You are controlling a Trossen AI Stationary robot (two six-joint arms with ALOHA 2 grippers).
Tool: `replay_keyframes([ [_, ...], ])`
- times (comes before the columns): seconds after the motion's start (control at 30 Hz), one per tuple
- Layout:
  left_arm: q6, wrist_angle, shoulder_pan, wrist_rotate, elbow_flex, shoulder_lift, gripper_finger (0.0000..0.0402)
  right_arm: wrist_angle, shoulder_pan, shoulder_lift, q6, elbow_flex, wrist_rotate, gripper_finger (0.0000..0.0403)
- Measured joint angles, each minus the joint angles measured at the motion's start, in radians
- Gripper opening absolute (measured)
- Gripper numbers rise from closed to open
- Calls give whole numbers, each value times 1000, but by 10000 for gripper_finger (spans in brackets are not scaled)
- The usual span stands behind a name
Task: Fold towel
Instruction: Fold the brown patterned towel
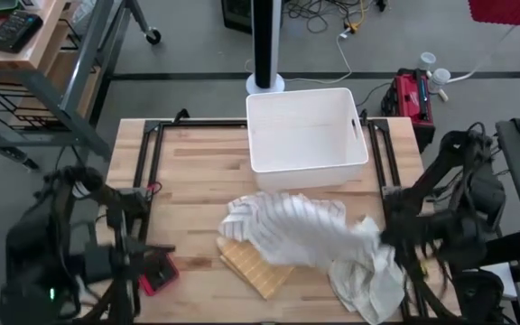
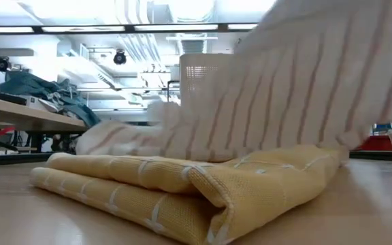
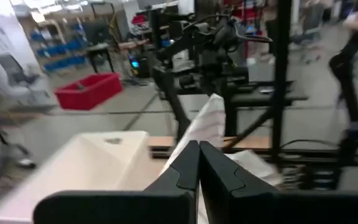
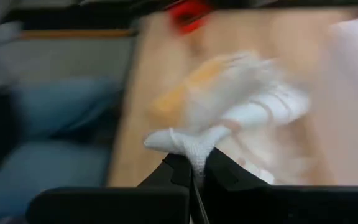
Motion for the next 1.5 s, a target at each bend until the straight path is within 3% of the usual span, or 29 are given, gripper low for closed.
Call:
replay_keyframes([
  [0.07, -89, 6, -28, 3, -27, 42, 0, 95, 25, 31, -34, -18, -59, 0],
  [0.2, -218, 33, -44, 14, -89, 136, 0, 195, 66, 112, -83, -30, -78, 0],
  [0.43, -231, 109, -35, 33, -208, 263, 0, 202, 87, 236, -84, -8, -78, 0],
  [0.6, -382, 130, 19, 1, -312, 297, 0, 194, 89, 295, -47, -6, 21, 0],
  [0.8, -493, 219, 183, 211, -479, 300, 4, 188, 86, 351, -32, -8, 95, 0],
  [0.9, -390, 377, 269, 361, -563, 300, 23, 188, 86, 375, -24, -8, 115, 0],
  [1.03, -109, 715, 360, 490, -691, 300, 60, 188, 86, 396, 4, -8, 138, 0],
  [1.17, 118, 1056, 429, 535, -803, 300, 96, 172, 82, 404, 79, -10, 318, 0],
  [1.3, 227, 1184, 472, 665, -859, 298, 121, 135, 45, 400, 76, -13, 443, 0],
  [1.5, 260, 1250, 519, 865, -927, 318, 124, 116, -26, 381, 38, -13, 451, 0],
])
